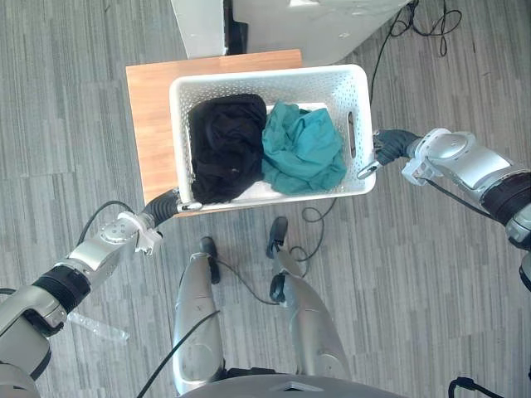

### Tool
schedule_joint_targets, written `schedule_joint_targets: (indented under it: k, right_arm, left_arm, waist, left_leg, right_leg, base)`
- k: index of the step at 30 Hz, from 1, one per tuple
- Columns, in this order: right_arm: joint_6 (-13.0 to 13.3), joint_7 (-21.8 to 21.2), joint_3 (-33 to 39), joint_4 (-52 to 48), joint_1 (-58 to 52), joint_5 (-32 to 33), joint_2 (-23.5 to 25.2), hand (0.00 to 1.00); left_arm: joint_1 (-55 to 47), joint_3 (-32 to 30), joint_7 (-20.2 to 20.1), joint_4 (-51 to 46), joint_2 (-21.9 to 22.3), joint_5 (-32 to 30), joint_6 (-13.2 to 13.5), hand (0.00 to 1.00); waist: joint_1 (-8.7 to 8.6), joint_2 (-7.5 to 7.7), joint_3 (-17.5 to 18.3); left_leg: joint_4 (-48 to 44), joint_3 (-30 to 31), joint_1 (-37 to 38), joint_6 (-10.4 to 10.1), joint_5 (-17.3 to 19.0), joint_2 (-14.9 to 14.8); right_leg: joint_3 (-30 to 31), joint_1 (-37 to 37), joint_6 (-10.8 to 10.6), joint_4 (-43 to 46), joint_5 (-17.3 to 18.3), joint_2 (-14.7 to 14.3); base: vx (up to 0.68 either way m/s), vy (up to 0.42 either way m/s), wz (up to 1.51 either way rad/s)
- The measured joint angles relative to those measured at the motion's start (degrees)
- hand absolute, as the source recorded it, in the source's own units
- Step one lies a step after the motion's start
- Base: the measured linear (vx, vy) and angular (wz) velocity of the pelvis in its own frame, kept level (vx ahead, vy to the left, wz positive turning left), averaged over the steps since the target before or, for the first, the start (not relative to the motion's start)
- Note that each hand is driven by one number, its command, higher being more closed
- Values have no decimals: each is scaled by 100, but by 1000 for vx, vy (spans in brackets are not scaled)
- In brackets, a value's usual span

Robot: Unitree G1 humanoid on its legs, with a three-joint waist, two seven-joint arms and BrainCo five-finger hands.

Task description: Pick up the laundry basket with both hands and put the clothes into the washing machine.

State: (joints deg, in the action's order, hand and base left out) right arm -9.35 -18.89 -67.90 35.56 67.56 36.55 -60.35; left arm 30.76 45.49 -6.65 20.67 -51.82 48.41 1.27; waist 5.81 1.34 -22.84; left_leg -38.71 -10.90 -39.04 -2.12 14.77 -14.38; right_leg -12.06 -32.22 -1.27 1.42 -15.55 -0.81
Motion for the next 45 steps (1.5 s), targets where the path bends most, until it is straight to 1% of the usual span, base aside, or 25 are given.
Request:
schedule_joint_targets:
  k: [4, 9, 12, 15, 16, 18, 19, 20, 21, 22, 23, 28, 29, 31, 32, 33, 34, 35, 36, 39, 40, 41, 42, 43, 45]
  right_arm:
    - [-46, -60, 0, 67, -177, -96, 50, 0]
    - [-101, -46, 1, 370, -357, -97, 330, 0]
    - [-107, 47, 7, 428, -372, -97, 391, 0]
    - [-109, 87, 106, 661, -371, -95, 585, 0]
    - [-109, 159, 165, 752, -366, -96, 660, 0]
    - [-109, 267, 318, 840, -367, -98, 762, 0]
    - [-109, 353, 528, 951, -366, -101, 889, 0]
    - [-109, 373, 561, 983, -364, -101, 921, 0]
    - [-109, 460, 702, 1072, -364, -105, 1029, 0]
    - [-110, 526, 850, 1146, -372, -105, 1115, 0]
    - [-110, 528, 883, 1180, -372, -106, 1143, 0]
    - [-116, 581, 1544, 1501, -418, -321, 1577, 0]
    - [-116, 605, 1738, 1501, -444, -326, 1676, 0]
    - [-117, 694, 2020, 1498, -444, -339, 1882, 0]
    - [-118, 727, 2171, 1497, -445, -438, 2009, 0]
    - [-119, 767, 2277, 1497, -445, -507, 2095, 0]
    - [-119, 798, 2382, 1494, -445, -545, 2179, 0]
    - [-118, 839, 2465, 1485, -446, -546, 2262, 0]
    - [-118, 881, 2611, 1485, -462, -546, 2367, 0]
    - [-118, 941, 2858, 1432, -465, -547, 2502, 0]
    - [-118, 951, 2962, 1369, -464, -547, 2531, 0]
    - [-118, 958, 3012, 1338, -462, -547, 2565, 0]
    - [-118, 961, 3052, 1283, -460, -544, 2589, 0]
    - [-124, 963, 3072, 1265, -431, -545, 2599, 0]
    - [-126, 960, 3161, 1241, -426, -542, 2598, 0]
  left_arm:
    - [137, 156, 10, 13, 1, 3, -7, 0]
    - [244, 197, 51, 11, -3, 46, -4, 0]
    - [286, 222, 55, 3, -13, 59, -2, 0]
    - [289, 234, 113, -32, -13, 100, 20, 0]
    - [290, 228, 124, -32, -13, 100, 25, 0]
    - [289, 188, 147, -11, 12, 97, 29, 0]
    - [289, 85, 153, 96, 105, 93, 48, 0]
    - [288, 51, 153, 125, 136, 88, 47, 0]
    - [291, -128, 154, 292, 281, 75, 57, 0]
    - [319, -445, 152, 567, 527, 71, 87, 0]
    - [332, -507, 152, 630, 577, 69, 100, 0]
    - [740, -1216, 135, 1680, 1195, -162, 131, 0]
    - [851, -1425, 130, 1961, 1343, -265, 131, 0]
    - [997, -1791, 131, 2387, 1570, -442, 128, 0]
    - [1109, -2011, 143, 2649, 1709, -559, 118, 0]
    - [1186, -2135, 162, 2802, 1787, -664, 111, 0]
    - [1231, -2279, 180, 2922, 1849, -744, 107, 0]
    - [1289, -2466, 253, 3061, 1941, -890, 87, 0]
    - [1347, -2581, 294, 3161, 1985, -940, 34, 0]
    - [1461, -2818, 325, 3269, 2036, -1131, -44, 0]
    - [1527, -2862, 322, 3297, 2025, -1157, -80, 0]
    - [1556, -2899, 298, 3308, 2006, -1159, -90, 0]
    - [1696, -2927, 197, 3418, 1964, -1187, -97, 0]
    - [1830, -2906, 98, 3499, 1901, -1297, -131, 0]
    - [1973, -2905, -98, 3637, 1812, -1525, -161, 0]
  waist:
    - [40, -1, -1]
    - [31, -4, -2]
    - [32, -5, -3]
    - [12, -5, -3]
    - [12, -5, -3]
    - [0, -5, -3]
    - [6, -5, -3]
    - [8, -5, -3]
    - [6, -5, -3]
    - [0, -5, -3]
    - [-2, -5, -3]
    - [-49, -5, -3]
    - [-68, -4, -2]
    - [-109, -4, -3]
    - [-115, -2, -3]
    - [-125, -2, -3]
    - [-149, -1, -4]
    - [-166, 0, -4]
    - [-197, 3, -6]
    - [-227, 4, -6]
    - [-226, 3, -6]
    - [-191, -6, -11]
    - [-157, -1, -14]
    - [-171, 0, -14]
    - [-147, 2, -15]
  left_leg:
    - [9, 12, -2, 0, 0, 6]
    - [15, 9, -35, 0, -7, 21]
    - [29, 9, -60, 6, -17, 41]
    - [108, 30, -78, 20, -55, 81]
    - [122, 44, -76, 3, -69, 81]
    - [159, 37, -70, -13, -101, 88]
    - [192, 15, -40, -29, -117, 87]
    - [195, 11, -34, -32, -120, 86]
    - [204, -2, -19, -36, -125, 84]
    - [205, -10, -16, -35, -137, 84]
    - [205, -11, -16, -35, -139, 84]
    - [234, -37, 2, -40, -220, 87]
    - [291, -56, 17, -36, -268, 93]
    - [438, -82, 54, -55, -370, 88]
    - [582, -128, 101, -59, -456, 70]
    - [628, -160, 129, -73, -486, 53]
    - [587, -172, 132, -98, -471, 44]
    - [525, -180, 132, -131, -439, 40]
    - [462, -188, 125, -158, -407, 19]
    - [467, -202, 105, -183, -410, -19]
    - [550, -219, 106, -181, -450, -42]
    - [638, -270, 120, -135, -498, -128]
    - [595, -306, 80, -178, -505, -221]
    - [371, -206, -10, -242, -417, -267]
    - [373, -220, -65, -249, -419, -300]
  right_leg:
    - [-8, -2, 3, 10, -2, 5]
    - [-8, -40, -28, 9, 40, 21]
    - [-9, -68, -15, 10, 30, 39]
    - [-56, -78, 19, -15, 59, 69]
    - [-76, -77, 66, -12, 25, 64]
    - [-96, -78, 90, -12, 5, 63]
    - [-78, -77, 98, -12, -1, 57]
    - [-74, -77, 102, -12, -3, 56]
    - [-58, -76, 113, -12, -10, 53]
    - [-44, -77, 119, -17, -13, 53]
    - [-42, -77, 120, -19, -12, 53]
    - [-27, -77, 134, -33, 44, 57]
    - [-30, -76, 100, -68, 72, 64]
    - [-64, -79, -51, -141, 235, 66]
    - [-102, -79, -193, -176, 360, 66]
    - [-128, -82, -179, -186, 409, 64]
    - [-136, -83, -138, -179, 371, 57]
    - [-128, -84, -85, -158, 179, 62]
    - [-128, -96, -74, -124, 80, 51]
    - [-115, -151, -102, -120, 102, 19]
    - [-117, -190, -345, -140, 300, 7]
    - [-148, -233, -452, -91, 469, -11]
    - [-81, -386, 209, 462, 185, -7]
    - [57, -306, 178, 409, 204, -65]
    - [78, -332, 194, 347, 161, -107]
  base:
    - [0, 0, 0]
    - [0, 0, 0]
    - [4, 7, 1]
    - [14, 13, 8]
    - [26, 3, 9]
    - [28, -8, 3]
    - [0, 0, 0]
    - [29, -11, -6]
    - [15, -2, -4]
    - [10, 1, -4]
    - [0, 0, 0]
    - [0, 0, 0]
    - [-14, -5, -6]
    - [-12, -22, -10]
    - [-4, -35, -13]
    - [1, -38, -16]
    - [1, -29, -10]
    - [4, -23, -6]
    - [7, -17, -4]
    - [17, -36, -11]
    - [10, -48, -24]
    - [29, -36, -35]
    - [99, 13, -25]
    - [112, 17, -20]
    - [71, -30, -6]
